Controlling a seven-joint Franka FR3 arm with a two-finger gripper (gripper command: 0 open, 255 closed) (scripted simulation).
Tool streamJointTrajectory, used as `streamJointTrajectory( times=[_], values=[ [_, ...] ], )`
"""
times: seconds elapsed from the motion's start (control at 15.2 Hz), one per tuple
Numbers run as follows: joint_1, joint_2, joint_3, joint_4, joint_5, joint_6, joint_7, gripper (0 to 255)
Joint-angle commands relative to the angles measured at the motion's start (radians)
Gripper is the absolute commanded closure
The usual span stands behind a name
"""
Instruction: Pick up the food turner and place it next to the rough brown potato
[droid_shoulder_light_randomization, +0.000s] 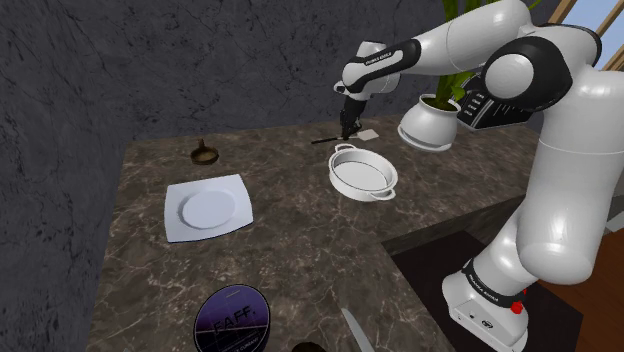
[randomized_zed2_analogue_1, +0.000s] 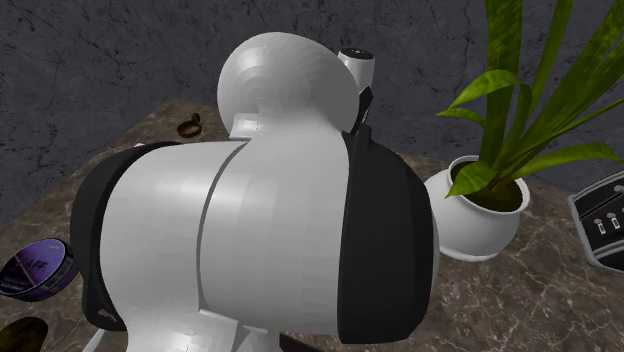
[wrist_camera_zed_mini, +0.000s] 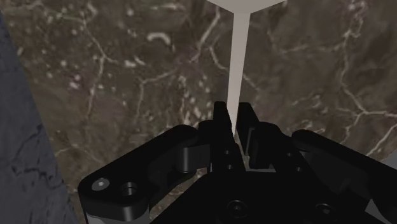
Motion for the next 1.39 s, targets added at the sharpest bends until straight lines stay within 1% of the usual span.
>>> streamJointTrajectory(
  times=[0.0,0.07,0.59,1.32],
  values=[
    [0.000,0.000,0.000,0.000,0.000,0.000,0.000,255],
    [0.000,0.000,0.000,0.000,0.000,0.000,0.000,255],
    [0.007,-0.049,-0.012,0.043,-0.029,-0.088,0.023,255],
    [0.011,-0.097,-0.023,0.129,-0.059,-0.216,0.049,255]
  ],
)
